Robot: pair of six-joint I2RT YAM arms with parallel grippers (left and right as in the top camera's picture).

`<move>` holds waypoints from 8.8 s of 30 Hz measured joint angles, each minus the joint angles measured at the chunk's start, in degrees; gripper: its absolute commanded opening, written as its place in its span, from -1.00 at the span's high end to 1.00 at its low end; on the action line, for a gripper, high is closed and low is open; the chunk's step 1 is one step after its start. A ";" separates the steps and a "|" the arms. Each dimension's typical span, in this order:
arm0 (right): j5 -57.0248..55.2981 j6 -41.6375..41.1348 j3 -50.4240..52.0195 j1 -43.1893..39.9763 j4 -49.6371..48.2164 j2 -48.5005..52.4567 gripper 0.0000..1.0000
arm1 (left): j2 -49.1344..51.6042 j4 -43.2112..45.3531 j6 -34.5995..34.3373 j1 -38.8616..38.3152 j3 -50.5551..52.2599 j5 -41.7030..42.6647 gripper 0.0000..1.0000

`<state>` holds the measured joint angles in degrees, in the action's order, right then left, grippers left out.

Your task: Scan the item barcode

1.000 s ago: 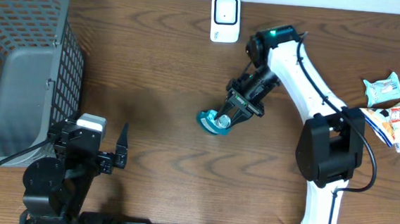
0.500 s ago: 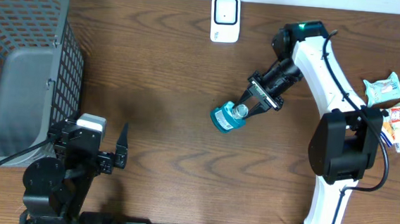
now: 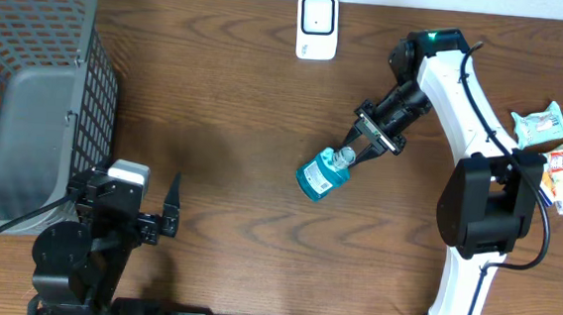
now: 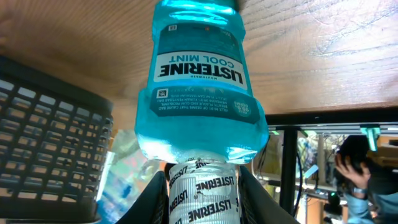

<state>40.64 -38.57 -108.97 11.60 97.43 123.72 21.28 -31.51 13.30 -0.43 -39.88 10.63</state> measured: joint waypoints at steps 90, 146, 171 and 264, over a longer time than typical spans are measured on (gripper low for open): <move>-59.32 8.72 7.34 17.53 -13.27 -32.98 -0.92 | 0.00 0.00 0.00 0.00 0.00 0.00 -0.96; -46.64 30.91 28.63 17.53 -22.12 -22.21 0.00 | 0.00 0.00 -0.02 0.00 0.00 0.00 -0.96; -46.88 31.28 29.33 17.40 -24.74 -22.51 0.57 | 0.00 0.00 -0.02 0.00 0.00 0.00 -0.95; -54.42 36.94 19.98 7.02 -60.72 -22.08 0.80 | 0.00 0.00 -0.02 0.00 0.00 0.00 -0.96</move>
<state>-13.78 -1.63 -88.99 18.61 36.71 101.65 21.28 -31.51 13.28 -0.43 -39.88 10.63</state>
